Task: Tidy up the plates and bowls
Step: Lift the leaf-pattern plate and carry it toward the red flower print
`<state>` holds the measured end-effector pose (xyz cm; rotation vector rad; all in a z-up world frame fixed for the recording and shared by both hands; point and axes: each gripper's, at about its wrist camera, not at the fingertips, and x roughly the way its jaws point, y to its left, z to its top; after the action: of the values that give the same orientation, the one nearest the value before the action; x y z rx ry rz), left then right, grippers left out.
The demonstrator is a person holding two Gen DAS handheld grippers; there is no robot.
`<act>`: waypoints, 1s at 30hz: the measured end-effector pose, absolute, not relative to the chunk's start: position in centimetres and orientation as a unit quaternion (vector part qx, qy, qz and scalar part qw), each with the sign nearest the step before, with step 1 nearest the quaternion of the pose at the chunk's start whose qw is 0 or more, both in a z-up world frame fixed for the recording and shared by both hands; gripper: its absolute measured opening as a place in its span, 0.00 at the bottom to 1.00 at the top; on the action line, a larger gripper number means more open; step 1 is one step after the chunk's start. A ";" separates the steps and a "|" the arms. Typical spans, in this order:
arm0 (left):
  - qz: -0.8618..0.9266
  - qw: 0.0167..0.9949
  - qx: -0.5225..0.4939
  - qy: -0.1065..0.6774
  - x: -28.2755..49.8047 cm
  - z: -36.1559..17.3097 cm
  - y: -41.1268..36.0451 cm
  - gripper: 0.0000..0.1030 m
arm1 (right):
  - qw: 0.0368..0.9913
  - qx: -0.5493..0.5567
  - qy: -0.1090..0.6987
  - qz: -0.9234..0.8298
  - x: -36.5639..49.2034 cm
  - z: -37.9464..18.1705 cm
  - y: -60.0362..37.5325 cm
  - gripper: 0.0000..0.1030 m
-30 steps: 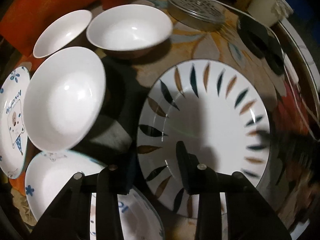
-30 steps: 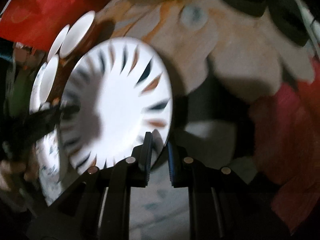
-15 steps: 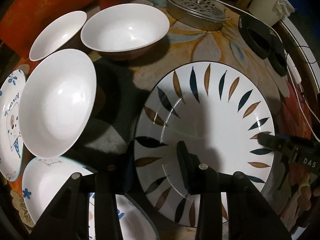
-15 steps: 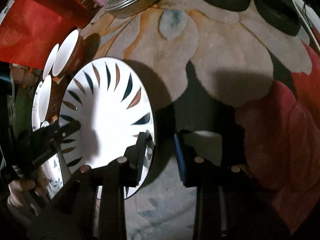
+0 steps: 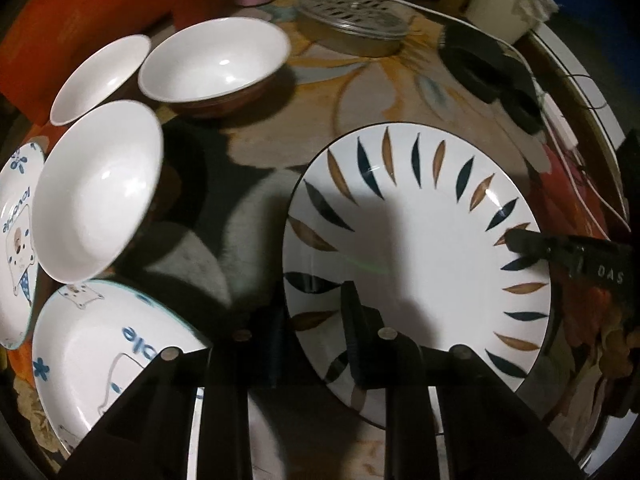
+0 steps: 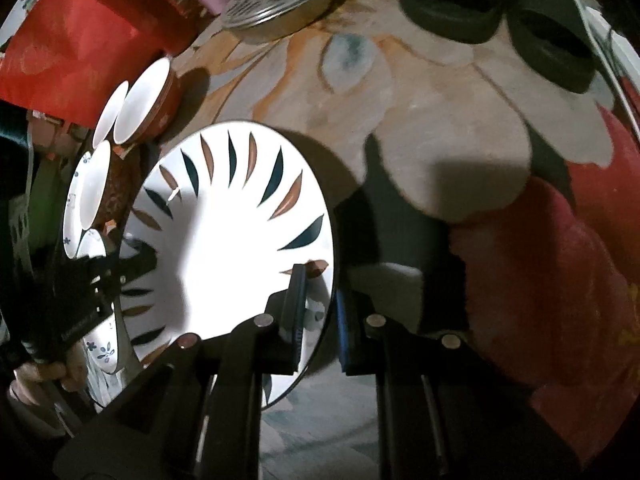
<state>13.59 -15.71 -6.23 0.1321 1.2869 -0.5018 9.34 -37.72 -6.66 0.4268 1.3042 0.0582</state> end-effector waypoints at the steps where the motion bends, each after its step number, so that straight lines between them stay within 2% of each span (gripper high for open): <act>1: -0.235 0.769 0.062 0.591 13.2 -6.0 -16.1 0.24 | 0.775 0.197 0.600 0.024 9.0 -6.4 -38.2 0.13; 19: -0.326 0.747 0.092 0.572 8.4 -4.8 -28.9 0.24 | 0.783 0.207 0.584 -0.050 1.6 -3.8 -48.9 0.13; 30: -0.355 0.723 0.125 0.579 5.5 -6.6 -36.9 0.24 | 0.767 0.228 0.590 -0.111 -2.3 -5.8 -55.1 0.15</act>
<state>5.48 -36.87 -6.65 0.2751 1.2791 -0.7833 -2.33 -55.14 -5.76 0.4962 1.2806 -0.2408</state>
